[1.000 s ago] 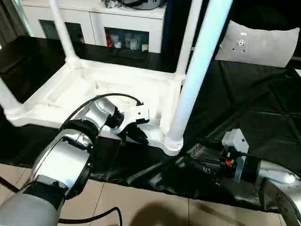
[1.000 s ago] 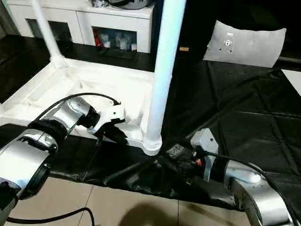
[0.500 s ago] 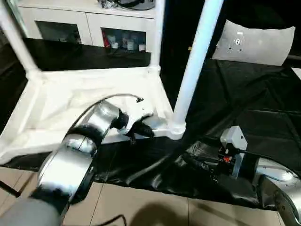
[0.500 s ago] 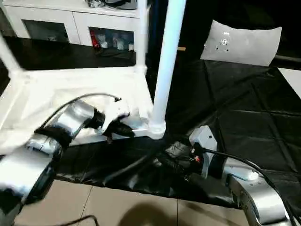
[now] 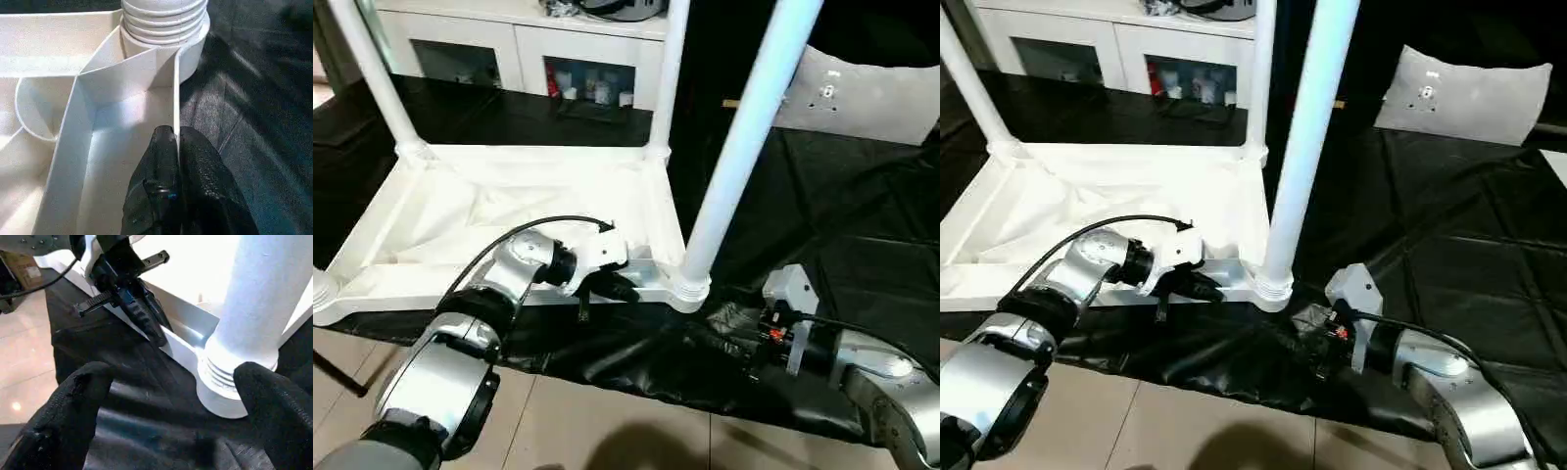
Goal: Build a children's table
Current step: Rotate leg to tighten
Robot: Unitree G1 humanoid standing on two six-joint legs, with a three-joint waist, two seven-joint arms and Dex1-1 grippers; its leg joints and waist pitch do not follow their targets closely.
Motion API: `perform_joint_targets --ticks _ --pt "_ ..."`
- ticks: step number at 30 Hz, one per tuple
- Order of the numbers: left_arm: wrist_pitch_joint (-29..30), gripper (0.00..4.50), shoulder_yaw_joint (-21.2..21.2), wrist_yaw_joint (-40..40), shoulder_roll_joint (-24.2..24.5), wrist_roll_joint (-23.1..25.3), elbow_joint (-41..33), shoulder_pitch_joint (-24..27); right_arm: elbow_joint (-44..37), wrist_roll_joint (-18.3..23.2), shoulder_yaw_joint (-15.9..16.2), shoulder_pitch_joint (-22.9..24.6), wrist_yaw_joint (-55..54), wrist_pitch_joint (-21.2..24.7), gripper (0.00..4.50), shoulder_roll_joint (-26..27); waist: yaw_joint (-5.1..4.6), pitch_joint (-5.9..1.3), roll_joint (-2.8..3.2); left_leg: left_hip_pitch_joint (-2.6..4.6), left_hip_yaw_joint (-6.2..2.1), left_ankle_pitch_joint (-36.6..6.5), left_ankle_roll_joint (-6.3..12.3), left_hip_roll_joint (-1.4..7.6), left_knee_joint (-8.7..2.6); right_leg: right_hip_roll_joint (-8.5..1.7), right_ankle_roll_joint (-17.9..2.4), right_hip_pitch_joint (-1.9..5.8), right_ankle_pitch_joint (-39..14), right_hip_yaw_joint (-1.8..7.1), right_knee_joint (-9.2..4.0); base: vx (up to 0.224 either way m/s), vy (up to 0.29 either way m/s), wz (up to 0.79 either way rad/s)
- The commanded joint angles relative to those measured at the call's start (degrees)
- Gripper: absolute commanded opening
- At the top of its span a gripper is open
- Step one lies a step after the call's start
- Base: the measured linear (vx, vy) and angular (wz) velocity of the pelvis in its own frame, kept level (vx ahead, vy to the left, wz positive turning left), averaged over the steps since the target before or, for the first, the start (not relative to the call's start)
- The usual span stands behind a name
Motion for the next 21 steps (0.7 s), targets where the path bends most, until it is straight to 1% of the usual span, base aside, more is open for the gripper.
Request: perform_joint_targets --ticks 1,3,4,6,7,8,9,10,11,12,13,14,16,17,18,21 --pt "2.04 0.43 0.83 -0.16 0.34 -0.88 -0.55 1.04 0.64 -0.45 -0.12 -0.86 0.37 0.16 4.5 -0.09 0.12 -3.16 -1.02 0.12 -1.73 -5.42 3.77 4.51 -4.55 -6.69 -11.9 2.92 -9.05 3.59 -4.37 0.0 0.0 0.0" --pt "2.66 0.61 1.12 -0.38 0.47 -1.54 -1.93 1.66 0.76 -0.53 0.08 -0.93 0.38 0.07 4.5 -0.09 0.14 -3.15 -0.9 0.16 -1.72 -5.44 3.66 4.51 -4.54 -6.74 -11.82 2.86 -9.48 3.63 -4.4 0.0 0.0 0.0" --pt "2.32 0.61 0.99 -0.2 0.7 -1.42 -2.48 2.04 0.82 -0.55 0.13 -0.98 0.38 0.01 4.5 -0.09 0.17 -3.22 -0.75 0.17 -1.73 -5.03 3.66 4.56 -4.53 -6.69 -12.04 2.81 -8.66 3.65 -4.26 0.0 0.0 0.0" --pt "1.83 0.74 0.62 1.0 1.08 -0.89 -2.79 2.6 0.85 -0.55 0.14 -1.02 0.24 -0.1 4.5 -0.12 0.15 -3.3 -0.7 0.18 -1.72 -4.77 3.8 4.56 -4.48 -6.62 -12.27 2.78 -7.46 3.63 -4.17 0.0 0.0 0.0" --pt "1.68 0.74 0.67 1.19 1.14 -0.98 -2.73 2.86 0.81 -0.54 0.14 -1.0 0.18 -0.12 4.5 -0.14 0.1 -3.28 -0.77 0.1 -1.75 -4.55 3.93 4.57 -4.52 -6.58 -12.29 2.85 -6.84 3.62 -4.08 0.0 0.0 0.0" --pt "1.56 0.74 0.85 1.4 1.13 -1.1 -2.64 3.09 0.78 -0.52 0.11 -0.96 0.16 -0.15 4.5 -0.18 0.1 -3.27 -0.63 0.06 -1.75 -4.69 3.95 4.54 -4.49 -6.62 -12.31 2.87 -6.74 3.62 -4.14 0.0 0.0 0.0" --pt "1.52 0.74 0.94 1.5 1.13 -1.13 -2.55 3.16 0.74 -0.51 0.1 -0.95 0.13 -0.15 4.5 -0.17 0.1 -3.27 -0.63 0.06 -1.75 -4.69 3.95 4.54 -4.49 -6.62 -12.31 2.87 -6.74 3.62 -4.14 0.0 0.0 0.0" --pt "1.58 0.74 0.95 1.54 1.15 -1.14 -2.61 3.21 0.74 -0.51 0.1 -0.94 0.12 -0.15 4.5 -0.17 0.11 -3.24 -0.71 0.1 -1.72 -5.14 3.82 4.47 -4.52 -6.56 -12.1 2.88 -7.65 3.6 -4.23 0.0 0.0 0.0" --pt "1.72 0.57 0.98 1.63 1.18 -1.16 -2.75 3.32 0.72 -0.52 0.1 -0.94 0.1 -0.15 4.5 -0.16 0.14 -3.21 -0.73 0.11 -1.72 -5.3 3.7 4.46 -4.53 -6.6 -11.89 2.86 -8.34 3.63 -4.33 0.0 0.0 0.0" --pt "1.88 0.57 0.87 1.74 1.33 -1.08 -3.0 3.6 0.59 -0.51 0.1 -0.86 0.05 -0.12 4.5 -0.15 0.11 -3.16 -0.91 0.08 -1.69 -5.48 3.67 4.43 -4.54 -6.59 -11.68 2.85 -8.95 3.63 -4.43 0.0 0.0 0.0" --pt "2.28 0.57 0.84 1.85 1.45 -1.18 -3.49 3.91 0.48 -0.48 0.1 -0.81 0.0 -0.09 4.5 -0.12 0.15 -3.17 -0.83 0.15 -1.7 -5.59 3.58 4.44 -4.54 -6.65 -11.53 2.83 -9.51 3.63 -4.47 0.0 0.0 0.0" --pt "2.44 0.39 0.92 1.92 1.46 -1.29 -3.59 3.99 0.45 -0.48 0.11 -0.81 -0.02 -0.09 4.5 -0.1 0.11 -3.14 -0.82 0.06 -1.73 -5.59 3.46 4.46 -4.58 -6.59 -11.38 2.82 -9.99 3.63 -4.46 0.0 0.0 0.0" --pt "2.67 0.36 1.02 2.01 1.45 -1.45 -3.75 4.09 0.42 -0.49 0.13 -0.82 -0.04 -0.1 4.5 -0.08 0.1 -3.15 -0.78 0.12 -1.71 -5.72 3.41 4.46 -4.57 -6.59 -11.21 2.74 -10.44 3.63 -4.54 0.0 0.0 0.0" --pt "3.05 0.13 1.11 1.75 1.37 -1.93 -3.86 4.31 0.76 -0.56 0.02 -1.22 -0.13 -0.47 4.5 0.09 0.12 -3.19 -0.82 0.08 -1.72 -5.57 3.35 4.45 -4.57 -6.57 -11.17 2.77 -10.37 3.63 -4.49 0.0 0.0 0.0" --pt "3.07 0.04 1.02 1.66 1.37 -1.91 -3.87 4.36 0.88 -0.62 -0.03 -1.38 -0.2 -0.61 4.5 0.16 0.11 -3.2 -0.76 0.1 -1.75 -5.46 3.36 4.5 -4.61 -6.56 -11.21 2.75 -10.08 3.62 -4.43 0.0 0.0 0.0" --pt "2.63 0.04 0.09 1.18 1.62 -1.31 -3.87 4.75 1.47 -0.88 -0.37 -2.43 -0.81 -1.23 4.5 0.63 -0.02 -3.25 -0.74 0.12 -1.76 -5.24 3.42 4.46 -4.6 -6.57 -11.3 2.71 -9.44 3.6 -4.39 0.0 0.0 0.0"
